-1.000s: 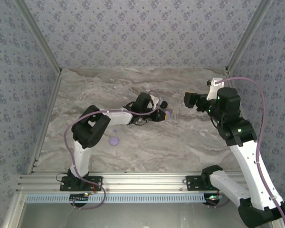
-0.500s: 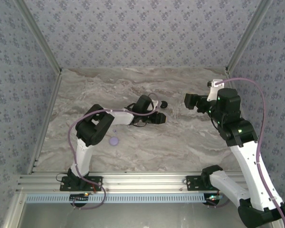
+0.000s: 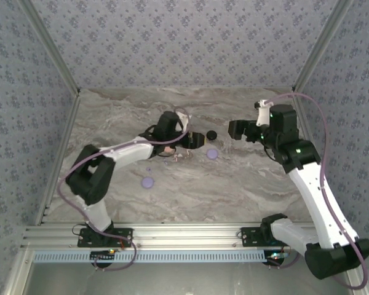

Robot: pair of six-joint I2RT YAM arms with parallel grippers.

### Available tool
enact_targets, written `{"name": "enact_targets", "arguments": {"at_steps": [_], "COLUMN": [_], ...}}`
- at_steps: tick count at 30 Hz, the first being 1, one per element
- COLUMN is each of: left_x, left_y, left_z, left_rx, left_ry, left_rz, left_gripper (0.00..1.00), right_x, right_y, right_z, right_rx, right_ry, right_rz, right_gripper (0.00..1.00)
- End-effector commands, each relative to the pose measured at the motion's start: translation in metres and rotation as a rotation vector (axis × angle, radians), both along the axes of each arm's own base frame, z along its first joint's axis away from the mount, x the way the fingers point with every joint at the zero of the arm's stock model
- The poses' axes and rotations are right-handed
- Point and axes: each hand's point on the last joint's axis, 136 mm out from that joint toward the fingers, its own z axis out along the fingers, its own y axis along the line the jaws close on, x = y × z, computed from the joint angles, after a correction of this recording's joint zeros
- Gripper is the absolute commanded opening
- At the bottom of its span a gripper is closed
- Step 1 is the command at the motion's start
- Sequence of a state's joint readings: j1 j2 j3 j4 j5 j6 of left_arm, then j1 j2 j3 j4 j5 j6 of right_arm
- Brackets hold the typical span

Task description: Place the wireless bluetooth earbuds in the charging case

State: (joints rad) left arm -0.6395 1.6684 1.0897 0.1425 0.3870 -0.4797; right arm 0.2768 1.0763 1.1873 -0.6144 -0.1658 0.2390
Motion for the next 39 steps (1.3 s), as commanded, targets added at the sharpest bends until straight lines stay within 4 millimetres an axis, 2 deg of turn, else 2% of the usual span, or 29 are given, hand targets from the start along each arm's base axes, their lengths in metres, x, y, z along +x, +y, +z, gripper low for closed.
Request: {"name": "enact_targets", "arguments": {"at_steps": [1,6,11,16,22,25,32,39], "left_x": [0.004,0.005,0.002,-0.006,-0.017,-0.021,-0.029,-0.032], "left_y": [0.039,0.103,0.163,0.200,0.223,0.232,0.245,0.251], "left_z": [0.018,0.026,0.010,0.003,0.000,0.000,0.004,0.005], "left_rx": [0.036,0.057,0.026,-0.009,-0.002,0.007,0.033,0.047], "left_ry": [-0.079,-0.104,-0.026,0.022,0.030,0.029,0.015,0.011], "left_rz": [0.101,0.285,0.443,0.536,0.599,0.622,0.662,0.674], "left_gripper": [0.72,0.82,0.87,0.88,0.89,0.90,0.92,0.93], "right_x": [0.007,0.019,0.024,0.026,0.034,0.040,0.054,0.064], "right_y": [0.024,0.079,0.139,0.183,0.205,0.215,0.245,0.263], "right_z": [0.004,-0.029,-0.067,-0.095,-0.137,-0.154,-0.199,-0.227], "right_rx": [-0.006,-0.146,-0.346,-0.463,-0.662,-0.689,-0.712,-0.703], "right_ry": [-0.001,0.059,0.032,-0.114,-0.234,-0.251,-0.211,-0.165], "right_rz": [0.070,0.275,0.627,0.978,1.291,1.386,1.463,1.455], "right_gripper": [1.00,0.98,0.96,0.98,1.00,1.00,0.97,0.89]}}
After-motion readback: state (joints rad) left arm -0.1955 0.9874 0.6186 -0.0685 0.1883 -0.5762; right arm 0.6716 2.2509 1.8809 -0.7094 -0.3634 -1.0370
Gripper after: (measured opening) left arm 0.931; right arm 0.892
